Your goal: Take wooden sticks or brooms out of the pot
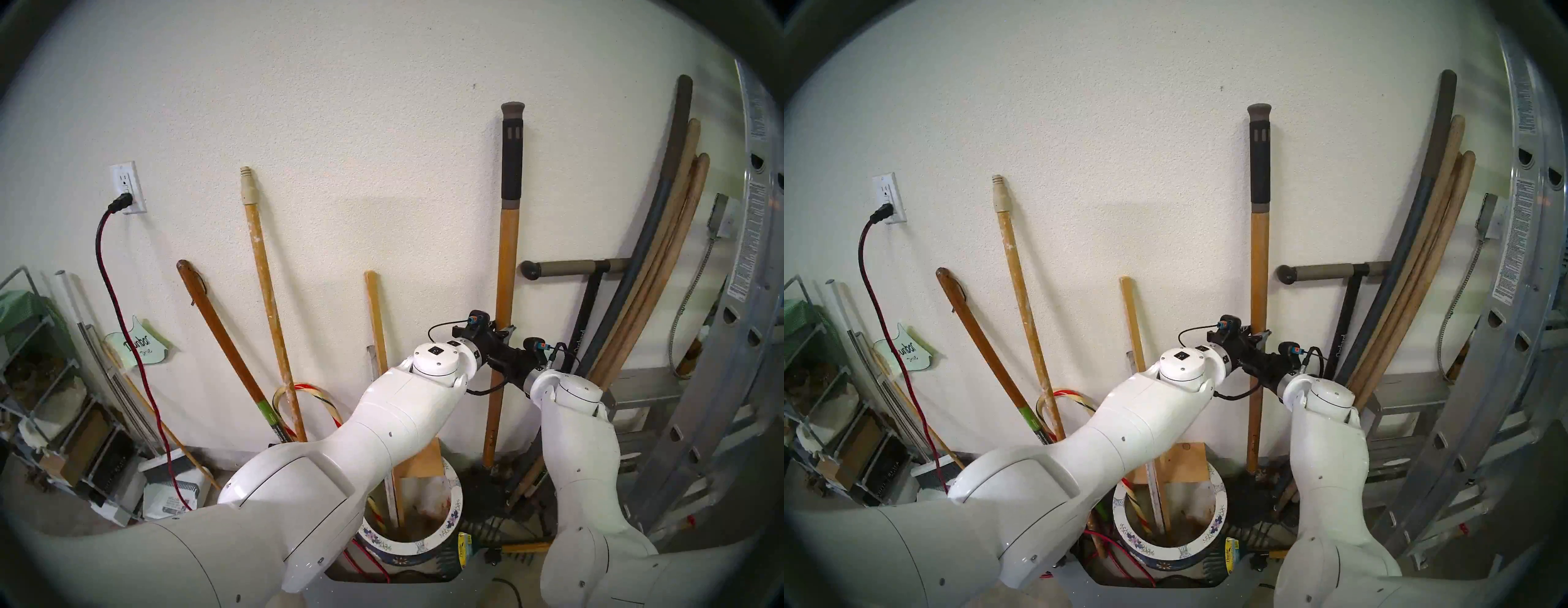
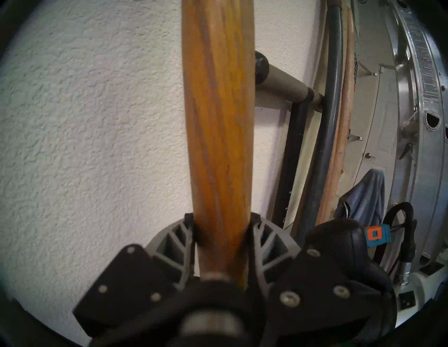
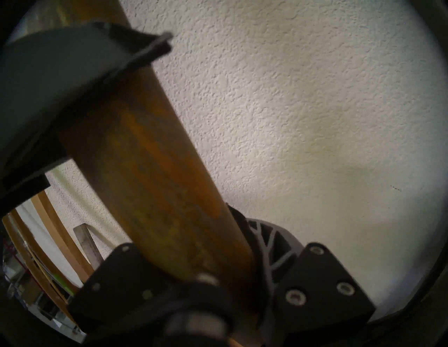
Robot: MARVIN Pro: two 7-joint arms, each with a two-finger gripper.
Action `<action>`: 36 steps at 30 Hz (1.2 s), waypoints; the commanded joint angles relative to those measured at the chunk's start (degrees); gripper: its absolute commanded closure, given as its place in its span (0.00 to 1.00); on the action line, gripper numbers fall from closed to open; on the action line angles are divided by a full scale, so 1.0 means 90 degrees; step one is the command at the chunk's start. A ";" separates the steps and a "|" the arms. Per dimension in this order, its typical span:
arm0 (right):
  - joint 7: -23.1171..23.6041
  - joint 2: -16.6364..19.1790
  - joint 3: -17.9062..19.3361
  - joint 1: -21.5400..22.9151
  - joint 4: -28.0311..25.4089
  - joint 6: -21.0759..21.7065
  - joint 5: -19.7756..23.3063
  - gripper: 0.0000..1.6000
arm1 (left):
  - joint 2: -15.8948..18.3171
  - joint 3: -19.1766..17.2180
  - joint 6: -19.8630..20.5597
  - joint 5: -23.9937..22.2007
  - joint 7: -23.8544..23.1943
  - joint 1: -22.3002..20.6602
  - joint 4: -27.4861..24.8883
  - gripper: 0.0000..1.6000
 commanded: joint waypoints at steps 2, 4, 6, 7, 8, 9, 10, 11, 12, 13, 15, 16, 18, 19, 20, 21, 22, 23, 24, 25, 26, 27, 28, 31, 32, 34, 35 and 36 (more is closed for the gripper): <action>-0.0374 0.0701 0.0471 0.0612 0.0207 -0.0073 -0.0070 1.00 | 0.0188 -0.0103 -0.0018 0.0019 0.0151 -0.0005 0.0443 1.00; -0.0348 0.0736 0.0486 0.0675 0.0302 -0.0078 -0.0102 1.00 | 0.0128 -0.0096 -0.0041 0.0039 0.0172 -0.0029 0.0501 1.00; -0.0332 0.0729 0.0532 0.0730 0.0386 -0.0087 -0.0136 1.00 | 0.0071 -0.0090 -0.0063 0.0060 0.0193 -0.0053 0.0558 1.00; -0.0332 0.0706 0.0568 0.0747 0.0404 -0.0091 -0.0153 1.00 | 0.0040 -0.0084 -0.0070 0.0068 0.0199 -0.0058 0.0575 1.00; -0.0314 0.0725 0.0588 0.0774 0.0452 -0.0095 -0.0173 1.00 | 0.0006 -0.0077 -0.0083 0.0081 0.0209 -0.0068 0.0606 1.00; -0.0296 0.0736 0.0608 0.0796 0.0490 -0.0099 -0.0192 1.00 | -0.0021 -0.0072 -0.0094 0.0090 0.0219 -0.0076 0.0633 1.00; -0.0275 0.0751 0.0632 0.0810 0.0524 -0.0104 -0.0211 1.00 | -0.0052 -0.0063 -0.0106 0.0103 0.0226 -0.0081 0.0659 1.00; -0.0262 0.0731 0.0669 0.0818 0.0544 -0.0111 -0.0230 1.00 | -0.0080 -0.0056 -0.0117 0.0113 0.0233 -0.0083 0.0680 1.00; -0.0234 0.0756 0.0688 0.0830 0.0582 -0.0115 -0.0247 1.00 | -0.0108 -0.0050 -0.0132 0.0125 0.0243 -0.0087 0.0706 1.00; -0.0216 0.0757 0.0711 0.0835 0.0599 -0.0119 -0.0257 1.00 | -0.0128 -0.0046 -0.0140 0.0131 0.0248 -0.0089 0.0721 1.00; -0.0152 0.0778 0.0773 0.0862 0.0657 -0.0133 -0.0295 1.00 | -0.0186 -0.0035 -0.0175 0.0153 0.0268 -0.0097 0.0772 1.00; -0.0138 0.0761 0.0814 0.0868 0.0666 -0.0141 -0.0310 1.00 | -0.0214 -0.0030 -0.0184 0.0160 0.0273 -0.0100 0.0786 1.00; -0.0072 0.0801 0.0875 0.0888 0.0720 -0.0156 -0.0345 1.00 | -0.0274 -0.0024 -0.0207 0.0179 0.0295 -0.0114 0.0831 1.00; -0.0065 0.0752 0.0934 0.0892 0.0723 -0.0167 -0.0366 1.00 | -0.0299 -0.0021 -0.0213 0.0185 0.0302 -0.0122 0.0843 1.00; -0.0031 0.0796 0.0954 0.0896 0.0754 -0.0172 -0.0379 1.00 | -0.0329 -0.0019 -0.0217 0.0192 0.0313 -0.0131 0.0860 1.00; 0.0002 0.0824 0.0982 0.0903 0.0777 -0.0178 -0.0398 1.00 | -0.0358 -0.0017 -0.0221 0.0200 0.0325 -0.0139 0.0879 1.00; 0.0011 0.0773 0.1040 0.0911 0.0777 -0.0189 -0.0419 1.00 | -0.0381 -0.0015 -0.0223 0.0208 0.0337 -0.0145 0.0895 1.00; 0.0046 0.0807 0.1059 0.0921 0.0804 -0.0196 -0.0436 1.00 | -0.0405 -0.0014 -0.0225 0.0218 0.0352 -0.0154 0.0917 1.00; 0.0066 0.0809 0.1095 0.0930 0.0817 -0.0203 -0.0457 1.00 | -0.0427 -0.0012 -0.0227 0.0225 0.0363 -0.0160 0.0937 1.00; 0.0090 0.0828 0.1124 0.0939 0.0840 -0.0209 -0.0477 1.00 | -0.0449 -0.0010 -0.0228 0.0234 0.0376 -0.0166 0.0960 1.00; 0.0108 0.0841 0.1154 0.0949 0.0860 -0.0216 -0.0497 1.00 | -0.0469 -0.0008 -0.0229 0.0243 0.0387 -0.0172 0.0983 1.00; 0.0108 0.0810 0.1198 0.0957 0.0862 -0.0223 -0.0517 1.00 | -0.0485 -0.0004 -0.0230 0.0253 0.0394 -0.0173 0.1002 1.00; 0.0132 0.0866 0.1213 0.0967 0.0899 -0.0226 -0.0536 1.00 | -0.0505 0.0005 -0.0230 0.0269 0.0403 -0.0175 0.1032 1.00; 0.0129 0.0881 0.1327 0.0990 0.0952 -0.0247 -0.0601 1.00 | -0.0551 0.0031 -0.0234 0.0305 0.0411 -0.0170 0.1100 1.00; 0.0127 0.0939 0.1356 0.1008 0.0999 -0.0253 -0.0628 1.00 | -0.0570 0.0043 -0.0237 0.0320 0.0412 -0.0172 0.1131 1.00; 0.0104 0.0965 0.1418 0.1035 0.1057 -0.0267 -0.0676 1.00 | -0.0597 0.0061 -0.0240 0.0341 0.0410 -0.0172 0.1177 1.00; 0.0087 0.0960 0.1449 0.1045 0.1075 -0.0274 -0.0697 1.00 | -0.0609 0.0069 -0.0239 0.0348 0.0416 -0.0169 0.1200 1.00; 0.0068 0.1012 0.1474 0.1066 0.1130 -0.0286 -0.0723 1.00 | -0.0627 0.0069 -0.0235 0.0361 0.0428 -0.0174 0.1252 1.00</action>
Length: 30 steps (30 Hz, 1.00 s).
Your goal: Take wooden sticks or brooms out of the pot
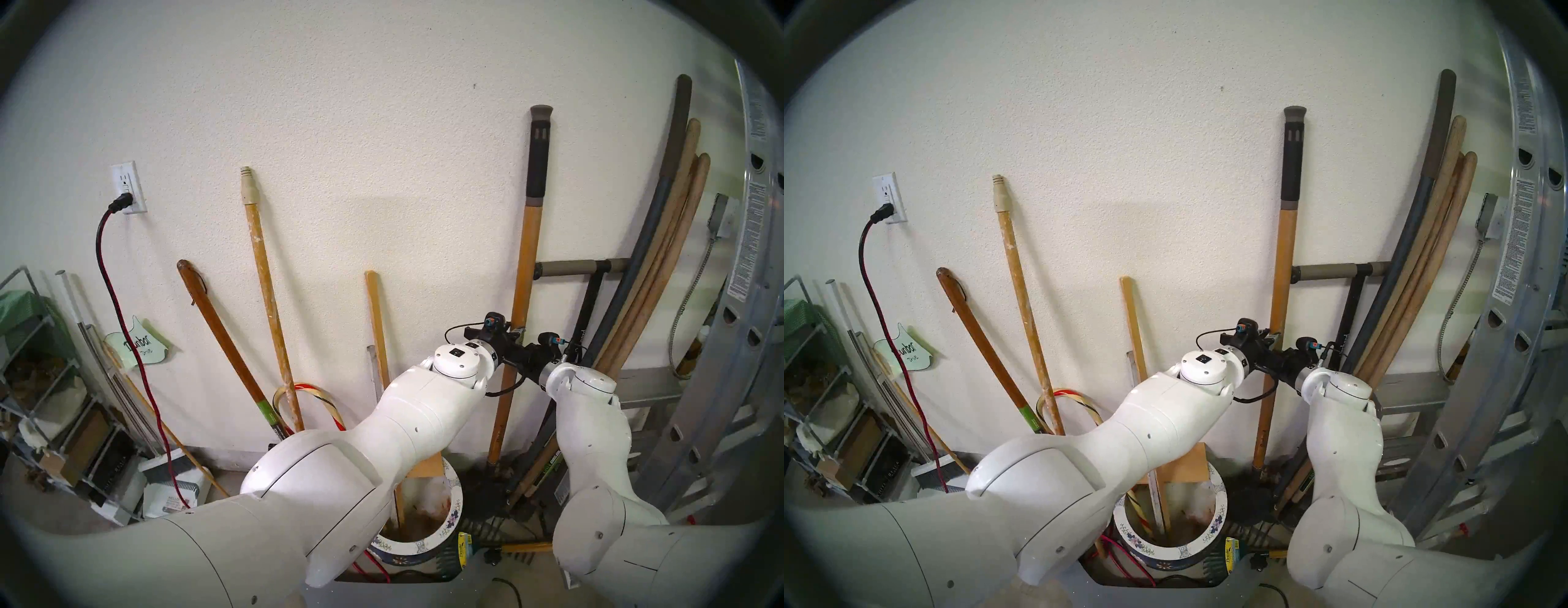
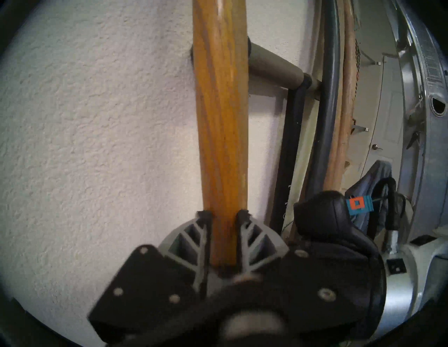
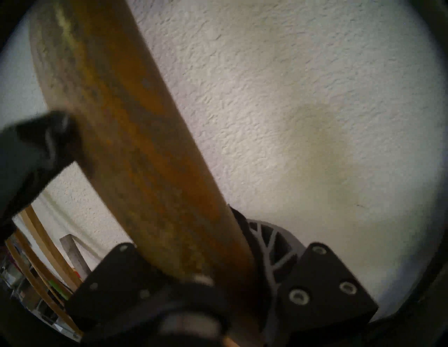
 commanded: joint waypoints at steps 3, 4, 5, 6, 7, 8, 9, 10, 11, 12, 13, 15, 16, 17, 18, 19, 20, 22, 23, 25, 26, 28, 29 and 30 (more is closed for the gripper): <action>-0.0542 0.0758 0.0537 0.0329 0.0237 -0.0125 -0.0136 1.00 | -0.0042 0.0006 0.0027 0.0039 0.0147 0.0070 0.0431 1.00; -0.0565 0.0811 0.0538 0.0346 0.0306 -0.0143 -0.0152 1.00 | -0.0049 0.0002 0.0030 0.0048 0.0168 0.0061 0.0473 1.00; -0.0604 0.0849 0.0552 0.0374 0.0382 -0.0168 -0.0176 1.00 | -0.0059 -0.0003 0.0035 0.0058 0.0193 0.0047 0.0522 1.00; -0.0661 0.0869 0.0578 0.0411 0.0467 -0.0203 -0.0206 1.00 | -0.0073 -0.0010 0.0042 0.0067 0.0223 0.0028 0.0577 1.00; -0.0691 0.0878 0.0586 0.0432 0.0528 -0.0234 -0.0224 1.00 | -0.0080 -0.0018 0.0046 0.0071 0.0247 0.0013 0.0615 1.00; -0.0728 0.0891 0.0595 0.0462 0.0603 -0.0277 -0.0245 1.00 | -0.0093 -0.0023 0.0056 0.0082 0.0285 -0.0010 0.0667 1.00; -0.0770 0.0897 0.0603 0.0488 0.0664 -0.0316 -0.0264 1.00 | -0.0103 -0.0028 0.0060 0.0091 0.0310 -0.0027 0.0709 1.00; -0.0805 0.0909 0.0606 0.0520 0.0747 -0.0369 -0.0288 1.00 | -0.0119 -0.0020 0.0078 0.0119 0.0365 -0.0054 0.0769 1.00; -0.0841 0.0914 0.0609 0.0548 0.0824 -0.0425 -0.0309 1.00 | -0.0135 -0.0018 0.0091 0.0135 0.0408 -0.0079 0.0825 1.00; -0.0876 0.0918 0.0613 0.0574 0.0892 -0.0468 -0.0327 1.00 | -0.0149 -0.0020 0.0093 0.0144 0.0436 -0.0097 0.0868 1.00; -0.0895 0.0925 0.0607 0.0602 0.0984 -0.0537 -0.0349 1.00 | -0.0160 -0.0024 0.0100 0.0159 0.0488 -0.0120 0.0931 0.86; -0.0938 0.0925 0.0596 0.0640 0.1109 -0.0635 -0.0390 1.00 | -0.0172 -0.0040 0.0109 0.0172 0.0560 -0.0153 0.1026 0.00; -0.0948 0.0925 0.0589 0.0661 0.1181 -0.0699 -0.0408 1.00 | -0.0174 -0.0045 0.0103 0.0183 0.0597 -0.0167 0.1078 0.00; -0.0948 0.0925 0.0589 0.0661 0.1181 -0.0699 -0.0408 1.00 | -0.0174 -0.0045 0.0103 0.0183 0.0597 -0.0167 0.1078 0.00; -0.0981 0.0924 0.0583 0.0682 0.1247 -0.0764 -0.0430 0.93 | -0.0177 -0.0056 0.0102 0.0187 0.0635 -0.0181 0.1129 0.00; -0.1024 0.0935 0.0577 0.0723 0.1383 -0.0891 -0.0464 0.54 | -0.0189 -0.0074 0.0094 0.0197 0.0692 -0.0214 0.1217 0.00; -0.1042 0.0942 0.0574 0.0741 0.1443 -0.0946 -0.0479 0.12 | -0.0193 -0.0086 0.0090 0.0198 0.0721 -0.0228 0.1253 0.00; -0.1117 0.0963 0.0573 0.0794 0.1584 -0.1058 -0.0521 0.00 | -0.0210 -0.0122 0.0078 0.0195 0.0783 -0.0259 0.1328 0.00; -0.1117 0.0963 0.0573 0.0794 0.1584 -0.1058 -0.0521 0.00 | -0.0210 -0.0122 0.0078 0.0195 0.0783 -0.0259 0.1328 0.00; -0.1244 0.0993 0.0576 0.0863 0.1753 -0.1167 -0.0576 0.00 | -0.0236 -0.0155 0.0061 0.0205 0.0844 -0.0295 0.1411 0.00; -0.1285 0.1003 0.0576 0.0886 0.1809 -0.1205 -0.0595 0.00 | -0.0242 -0.0165 0.0050 0.0207 0.0862 -0.0306 0.1437 0.00; -0.1392 0.1024 0.0574 0.0950 0.1954 -0.1308 -0.0644 0.00 | -0.0263 -0.0198 0.0016 0.0204 0.0909 -0.0326 0.1507 0.00; -0.1426 0.1030 0.0571 0.0974 0.2002 -0.1346 -0.0659 0.00 | -0.0269 -0.0207 0.0002 0.0204 0.0924 -0.0333 0.1532 0.00; -0.1470 0.1043 0.0567 0.1009 0.2080 -0.1408 -0.0680 0.00 | -0.0281 -0.0223 -0.0019 0.0205 0.0946 -0.0344 0.1571 0.00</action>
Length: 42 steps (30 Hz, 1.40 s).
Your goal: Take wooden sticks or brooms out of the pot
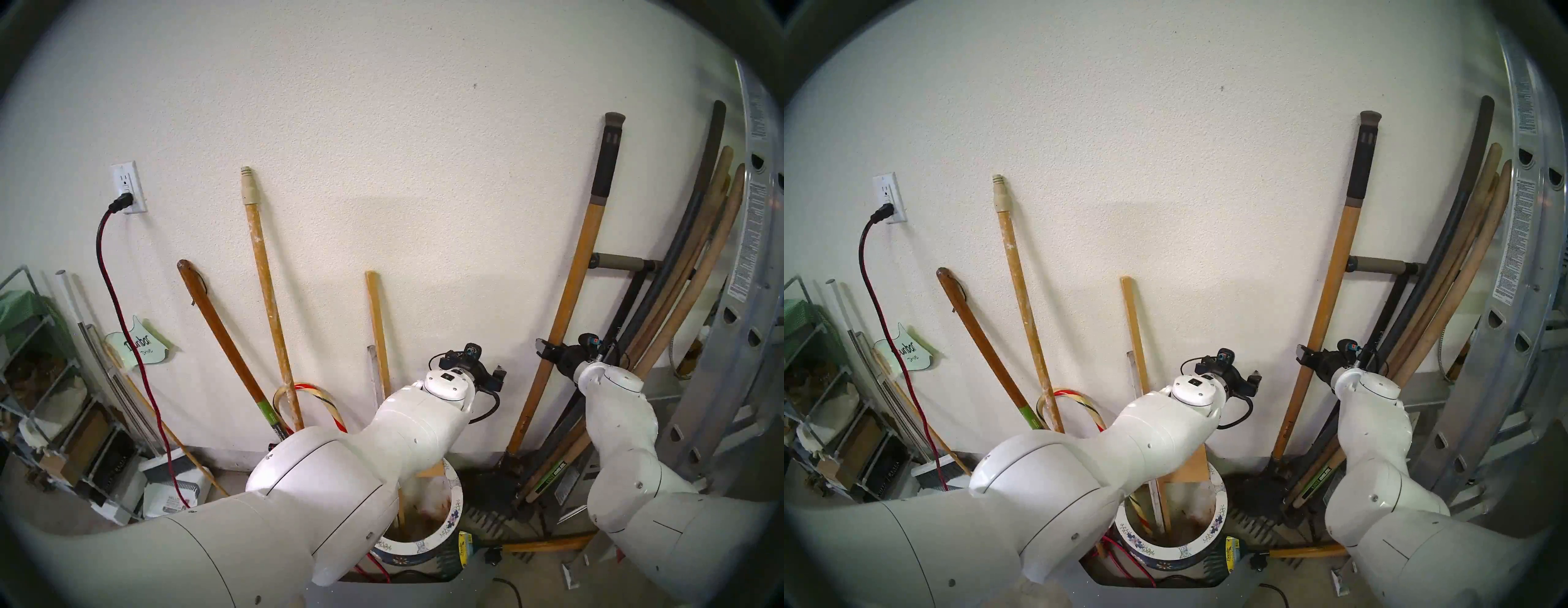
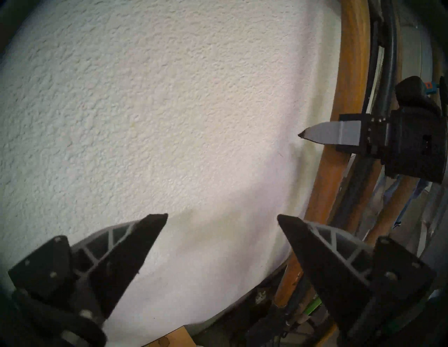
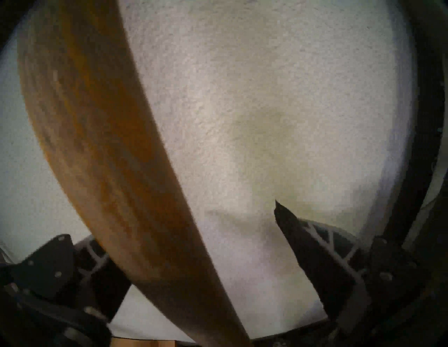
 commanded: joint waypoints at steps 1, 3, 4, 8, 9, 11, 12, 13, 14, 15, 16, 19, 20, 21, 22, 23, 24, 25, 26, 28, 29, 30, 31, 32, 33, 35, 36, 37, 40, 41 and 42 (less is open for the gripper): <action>-0.0313 0.0151 -0.0059 0.0262 0.0394 -0.0379 -0.0113 0.00 | -0.0130 -0.0071 -0.0119 -0.0042 0.0128 -0.0150 0.0163 0.00; -0.0365 0.0175 -0.0065 0.0320 0.0525 -0.0488 -0.0143 0.00 | -0.0145 -0.0091 -0.0163 -0.0041 0.0159 -0.0162 0.0230 0.00; -0.0385 0.0184 -0.0069 0.0343 0.0582 -0.0537 -0.0158 0.00 | -0.0151 -0.0097 -0.0184 -0.0041 0.0170 -0.0167 0.0260 0.00; -0.0447 0.0208 -0.0101 0.0414 0.0793 -0.0751 -0.0219 0.00 | -0.0176 -0.0137 -0.0269 -0.0060 0.0209 -0.0196 0.0373 0.00; -0.0454 0.0211 -0.0115 0.0427 0.0838 -0.0815 -0.0239 0.00 | -0.0180 -0.0151 -0.0293 -0.0068 0.0217 -0.0207 0.0402 0.00; -0.0470 0.0211 -0.0136 0.0442 0.0909 -0.0932 -0.0268 0.00 | -0.0181 -0.0179 -0.0339 -0.0085 0.0221 -0.0224 0.0446 0.00; -0.0483 0.0212 -0.0147 0.0453 0.0962 -0.1029 -0.0286 0.00 | -0.0178 -0.0201 -0.0379 -0.0101 0.0218 -0.0235 0.0478 0.00; -0.0478 0.0206 -0.0154 0.0455 0.0970 -0.1096 -0.0290 0.00 | -0.0165 -0.0217 -0.0417 -0.0115 0.0207 -0.0236 0.0495 0.00; -0.0494 0.0208 -0.0165 0.0469 0.1031 -0.1302 -0.0312 0.00 | -0.0147 -0.0274 -0.0521 -0.0159 0.0178 -0.0242 0.0542 0.00; -0.0494 0.0208 -0.0165 0.0469 0.1031 -0.1302 -0.0312 0.00 | -0.0147 -0.0274 -0.0521 -0.0159 0.0178 -0.0242 0.0542 0.00; -0.0472 0.0202 -0.0160 0.0461 0.1034 -0.1406 -0.0305 0.00 | -0.0119 -0.0320 -0.0591 -0.0202 0.0133 -0.0235 0.0546 0.00; -0.0329 0.0186 -0.0130 0.0426 0.1016 -0.1766 -0.0261 0.00 | -0.0021 -0.0436 -0.0840 -0.0297 0.0004 -0.0216 0.0587 0.00; -0.0280 0.0172 -0.0127 0.0398 0.0971 -0.1836 -0.0250 0.00 | 0.0015 -0.0473 -0.0910 -0.0327 -0.0031 -0.0202 0.0588 0.00; -0.0224 0.0161 -0.0114 0.0376 0.0955 -0.1997 -0.0233 0.00 | 0.0048 -0.0519 -0.1014 -0.0365 -0.0095 -0.0195 0.0610 0.00; -0.0146 0.0133 -0.0094 0.0334 0.0867 -0.2058 -0.0197 0.00 | 0.0097 -0.0558 -0.1107 -0.0397 -0.0139 -0.0168 0.0597 0.00; -0.0077 0.0109 -0.0069 0.0298 0.0807 -0.2168 -0.0167 0.00 | 0.0143 -0.0605 -0.1205 -0.0435 -0.0198 -0.0146 0.0601 0.00; -0.0005 0.0086 -0.0047 0.0260 0.0740 -0.2241 -0.0133 0.00 | 0.0179 -0.0636 -0.1291 -0.0458 -0.0252 -0.0135 0.0614 0.00; 0.0080 0.0051 -0.0027 0.0209 0.0648 -0.2305 -0.0092 0.00 | 0.0227 -0.0686 -0.1374 -0.0498 -0.0293 -0.0113 0.0607 0.00; 0.0288 -0.0111 0.0069 0.0016 0.0251 -0.2512 0.0061 0.00 | 0.0382 -0.0918 -0.1737 -0.0703 -0.0390 -0.0016 0.0542 0.00; 0.0288 -0.0111 0.0069 0.0016 0.0251 -0.2512 0.0061 0.00 | 0.0382 -0.0918 -0.1737 -0.0703 -0.0390 -0.0016 0.0542 0.00; 0.0288 -0.0111 0.0069 0.0016 0.0251 -0.2512 0.0061 0.00 | 0.0382 -0.0918 -0.1737 -0.0703 -0.0390 -0.0016 0.0542 0.00; 0.0288 -0.0111 0.0069 0.0016 0.0251 -0.2512 0.0061 0.00 | 0.0382 -0.0918 -0.1737 -0.0703 -0.0390 -0.0016 0.0542 0.00; 0.0371 -0.0166 0.0069 -0.0027 0.0114 -0.2644 0.0085 0.00 | 0.0549 -0.0935 -0.1991 -0.0692 -0.0374 0.0052 0.0395 0.00; 0.0371 -0.0166 0.0069 -0.0027 0.0114 -0.2644 0.0085 0.00 | 0.0549 -0.0935 -0.1991 -0.0692 -0.0374 0.0052 0.0395 0.00; 0.0371 -0.0166 0.0069 -0.0027 0.0114 -0.2644 0.0085 0.00 | 0.0549 -0.0935 -0.1991 -0.0692 -0.0374 0.0052 0.0395 0.00; 0.0371 -0.0166 0.0069 -0.0027 0.0114 -0.2644 0.0085 0.00 | 0.0549 -0.0935 -0.1991 -0.0692 -0.0374 0.0052 0.0395 0.00; 0.0427 -0.0225 0.0041 -0.0090 -0.0043 -0.2788 0.0062 0.00 | 0.0677 -0.1003 -0.2207 -0.0721 -0.0367 0.0059 0.0308 0.00; 0.0427 -0.0225 0.0041 -0.0090 -0.0043 -0.2788 0.0062 0.00 | 0.0677 -0.1003 -0.2207 -0.0721 -0.0367 0.0059 0.0308 0.00; 0.0458 -0.0262 0.0044 -0.0111 -0.0109 -0.2820 0.0074 0.00 | 0.0756 -0.1038 -0.2268 -0.0739 -0.0366 0.0050 0.0268 0.00; 0.0478 -0.0297 0.0049 -0.0136 -0.0175 -0.2870 0.0085 0.00 | 0.0818 -0.1087 -0.2348 -0.0771 -0.0364 0.0058 0.0220 0.00; 0.0505 -0.0336 0.0053 -0.0165 -0.0254 -0.2923 0.0099 0.00 | 0.0879 -0.1139 -0.2447 -0.0806 -0.0365 0.0079 0.0168 0.00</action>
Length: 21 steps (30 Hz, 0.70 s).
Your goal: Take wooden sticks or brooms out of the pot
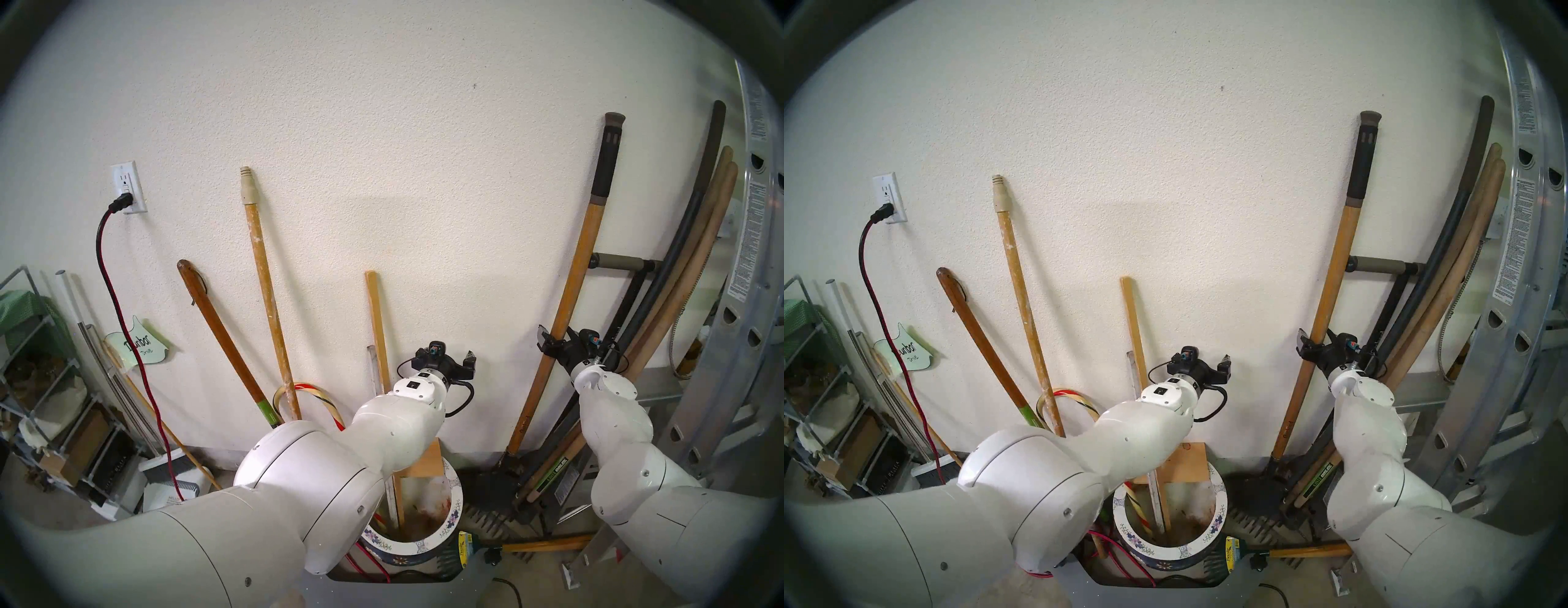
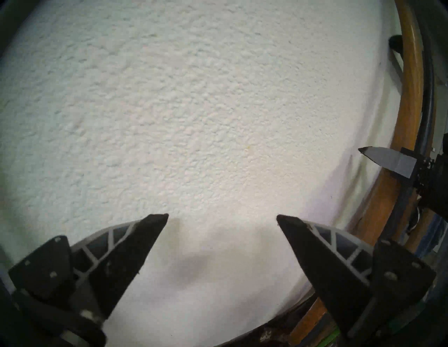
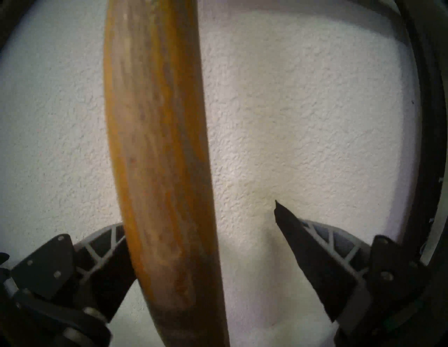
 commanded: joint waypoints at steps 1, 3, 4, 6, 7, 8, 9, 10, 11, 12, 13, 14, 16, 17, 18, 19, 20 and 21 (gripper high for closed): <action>0.0202 -0.0294 -0.0039 -0.0191 -0.0544 -0.0419 0.0084 0.00 | 0.0517 -0.0244 -0.0654 -0.0166 0.0016 0.0055 -0.0334 0.00; 0.0245 -0.0375 -0.0021 -0.0261 -0.0724 -0.0499 0.0125 0.00 | 0.0609 -0.0308 -0.0844 -0.0199 -0.0032 0.0149 -0.0435 0.00; 0.0234 -0.0451 0.0008 -0.0297 -0.0855 -0.0559 0.0170 0.00 | 0.0682 -0.0360 -0.0991 -0.0229 -0.0075 0.0238 -0.0530 0.00; 0.0242 -0.0500 0.0015 -0.0344 -0.0967 -0.0597 0.0188 0.00 | 0.0722 -0.0386 -0.1092 -0.0245 -0.0128 0.0304 -0.0608 0.00; 0.0231 -0.0529 0.0018 -0.0359 -0.1019 -0.0632 0.0196 0.00 | 0.0747 -0.0397 -0.1151 -0.0251 -0.0157 0.0337 -0.0645 0.00; 0.0221 -0.0561 0.0025 -0.0377 -0.1071 -0.0653 0.0209 0.00 | 0.0772 -0.0415 -0.1202 -0.0259 -0.0182 0.0372 -0.0687 0.00; 0.0218 -0.0614 0.0035 -0.0428 -0.1180 -0.0682 0.0226 0.00 | 0.0807 -0.0447 -0.1290 -0.0278 -0.0237 0.0440 -0.0777 0.00; 0.0210 -0.0630 0.0037 -0.0435 -0.1200 -0.0697 0.0231 0.00 | 0.0825 -0.0461 -0.1320 -0.0286 -0.0248 0.0453 -0.0800 0.00; 0.0179 -0.0690 0.0062 -0.0479 -0.1291 -0.0721 0.0257 0.00 | 0.0863 -0.0490 -0.1407 -0.0305 -0.0298 0.0513 -0.0889 0.00; 0.0159 -0.0734 0.0074 -0.0511 -0.1359 -0.0741 0.0269 0.00 | 0.0890 -0.0511 -0.1460 -0.0316 -0.0331 0.0555 -0.0956 0.00; 0.0145 -0.0767 0.0085 -0.0533 -0.1409 -0.0752 0.0280 0.00 | 0.0912 -0.0524 -0.1502 -0.0323 -0.0359 0.0589 -0.1012 0.00; 0.0130 -0.0800 0.0099 -0.0555 -0.1463 -0.0764 0.0293 0.00 | 0.0932 -0.0537 -0.1540 -0.0330 -0.0388 0.0624 -0.1070 0.00; 0.0104 -0.0885 0.0135 -0.0626 -0.1645 -0.0793 0.0321 0.00 | 0.0982 -0.0569 -0.1631 -0.0351 -0.0481 0.0741 -0.1247 0.00; 0.0090 -0.0917 0.0150 -0.0651 -0.1706 -0.0804 0.0334 0.00 | 0.0998 -0.0579 -0.1655 -0.0358 -0.0512 0.0782 -0.1309 0.00; 0.0069 -0.0958 0.0167 -0.0689 -0.1791 -0.0819 0.0343 0.00 | 0.1019 -0.0590 -0.1679 -0.0367 -0.0553 0.0839 -0.1394 0.00; 0.0041 -0.1007 0.0183 -0.0734 -0.1893 -0.0862 0.0353 0.00 | 0.1037 -0.0599 -0.1695 -0.0376 -0.0596 0.0902 -0.1486 0.00; 0.0018 -0.1052 0.0188 -0.0781 -0.2000 -0.0918 0.0347 0.00 | 0.1052 -0.0606 -0.1703 -0.0386 -0.0637 0.0963 -0.1576 0.00; 0.0010 -0.1089 0.0191 -0.0807 -0.2083 -0.0945 0.0350 0.00 | 0.1060 -0.0612 -0.1703 -0.0395 -0.0668 0.1001 -0.1633 0.00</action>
